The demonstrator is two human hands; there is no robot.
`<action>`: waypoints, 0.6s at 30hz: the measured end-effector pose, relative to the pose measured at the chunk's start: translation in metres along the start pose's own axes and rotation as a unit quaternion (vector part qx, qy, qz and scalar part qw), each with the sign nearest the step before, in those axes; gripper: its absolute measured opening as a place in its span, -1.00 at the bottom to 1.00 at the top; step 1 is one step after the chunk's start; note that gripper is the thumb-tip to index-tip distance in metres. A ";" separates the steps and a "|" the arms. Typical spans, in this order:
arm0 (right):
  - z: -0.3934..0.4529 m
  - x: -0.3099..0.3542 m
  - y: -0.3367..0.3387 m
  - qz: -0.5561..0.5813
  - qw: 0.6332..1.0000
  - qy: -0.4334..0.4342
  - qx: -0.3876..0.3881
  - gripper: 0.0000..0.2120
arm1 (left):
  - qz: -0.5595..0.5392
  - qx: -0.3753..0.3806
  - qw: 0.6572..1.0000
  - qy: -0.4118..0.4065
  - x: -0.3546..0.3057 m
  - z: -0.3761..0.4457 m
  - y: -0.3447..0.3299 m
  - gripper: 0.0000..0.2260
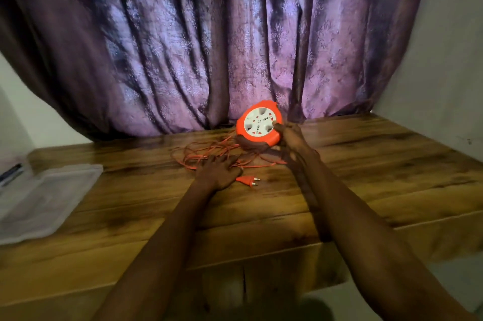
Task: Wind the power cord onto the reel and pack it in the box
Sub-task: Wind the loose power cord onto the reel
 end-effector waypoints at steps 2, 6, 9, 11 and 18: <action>-0.001 -0.004 -0.021 0.003 1.000 0.005 0.016 -0.61 | -0.013 -0.014 0.999 0.026 0.029 0.000 0.001 -0.43; -0.003 -0.016 -0.070 0.005 0.998 -0.010 0.063 -0.56 | -0.023 -0.028 0.996 0.082 0.087 -0.003 0.005 -0.40; -0.005 -0.023 -0.109 0.002 0.996 -0.006 0.093 -0.57 | -0.016 -0.028 0.992 0.122 0.128 -0.009 0.010 -0.40; -0.007 -0.028 -0.130 0.012 0.994 -0.005 0.111 -0.59 | -0.009 -0.025 0.990 0.140 0.150 -0.011 0.014 -0.41; -0.007 -0.037 -0.165 0.033 0.990 0.002 0.140 -0.61 | 0.028 -0.070 0.984 0.162 0.190 -0.017 0.024 -0.46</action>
Point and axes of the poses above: each hand's wrist, its own z-axis towards the middle knuckle, its own y-axis out of the back of the hand, x = y × z, the point moved 5 cm from there along z, towards the middle knuckle, and after that the axes turned 9 degrees about y, right-handed, at the moved point
